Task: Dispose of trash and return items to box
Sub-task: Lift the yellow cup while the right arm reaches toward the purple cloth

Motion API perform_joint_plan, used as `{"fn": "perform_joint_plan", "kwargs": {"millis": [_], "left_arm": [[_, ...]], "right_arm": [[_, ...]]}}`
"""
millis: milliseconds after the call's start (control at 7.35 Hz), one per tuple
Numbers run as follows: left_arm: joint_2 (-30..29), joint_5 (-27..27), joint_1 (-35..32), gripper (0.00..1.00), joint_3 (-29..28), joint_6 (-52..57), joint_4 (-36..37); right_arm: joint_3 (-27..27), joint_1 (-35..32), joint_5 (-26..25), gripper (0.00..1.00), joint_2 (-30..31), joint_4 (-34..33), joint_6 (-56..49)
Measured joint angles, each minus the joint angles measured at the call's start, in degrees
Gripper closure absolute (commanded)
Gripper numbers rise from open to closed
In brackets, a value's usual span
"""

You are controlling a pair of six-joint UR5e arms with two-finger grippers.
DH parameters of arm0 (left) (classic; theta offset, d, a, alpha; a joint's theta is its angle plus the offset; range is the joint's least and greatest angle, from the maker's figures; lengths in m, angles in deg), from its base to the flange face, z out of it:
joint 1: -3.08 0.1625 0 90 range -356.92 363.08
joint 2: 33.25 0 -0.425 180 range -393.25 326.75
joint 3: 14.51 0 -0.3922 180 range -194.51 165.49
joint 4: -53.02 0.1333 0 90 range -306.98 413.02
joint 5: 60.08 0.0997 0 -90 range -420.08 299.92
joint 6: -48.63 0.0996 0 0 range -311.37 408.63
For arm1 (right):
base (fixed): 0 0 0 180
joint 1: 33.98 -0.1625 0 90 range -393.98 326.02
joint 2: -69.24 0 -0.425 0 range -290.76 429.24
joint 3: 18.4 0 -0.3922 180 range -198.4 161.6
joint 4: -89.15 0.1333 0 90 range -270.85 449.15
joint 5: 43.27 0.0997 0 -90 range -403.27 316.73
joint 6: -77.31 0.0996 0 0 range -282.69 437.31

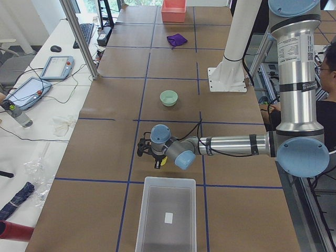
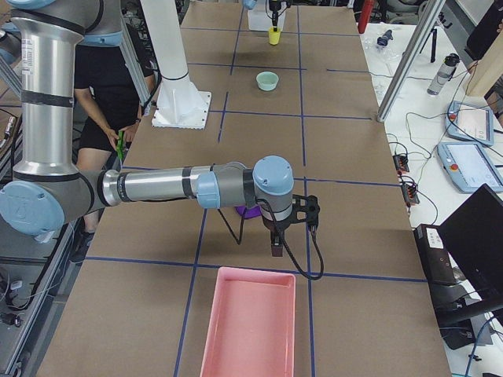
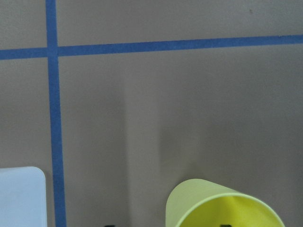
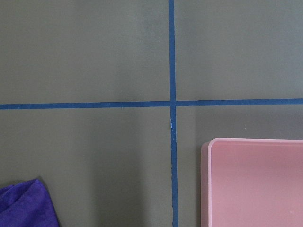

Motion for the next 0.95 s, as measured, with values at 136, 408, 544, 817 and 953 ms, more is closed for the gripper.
{"fn": "perform_joint_plan", "kwargs": {"millis": [136, 408, 544, 817, 953], "left_arm": [[0.32, -0.79, -0.14, 1.0, 1.94, -0.16, 0.5], [0.67, -2.45, -0.49, 1.0, 8.72, 0.14, 6.69], [0.56, -2.69, -0.79, 1.0, 11.8, 0.56, 10.44], [0.05, -2.79, -3.55, 1.0, 15.29, 5.96, 18.29], [-0.97, -2.74, -6.04, 1.0, 16.26, 10.43, 23.15]], "right_arm": [[0.18, 0.03, 0.5, 0.0, 0.07, 0.03, 0.01], [0.77, 0.64, 1.49, 0.0, 0.29, 0.08, 0.49], [0.83, 1.64, 2.63, 0.0, 0.49, 0.14, 1.68], [0.68, 5.28, 3.37, 0.0, 0.61, 2.97, 7.33], [0.67, 7.86, 3.28, 0.0, 0.63, 6.89, 13.09]]}}
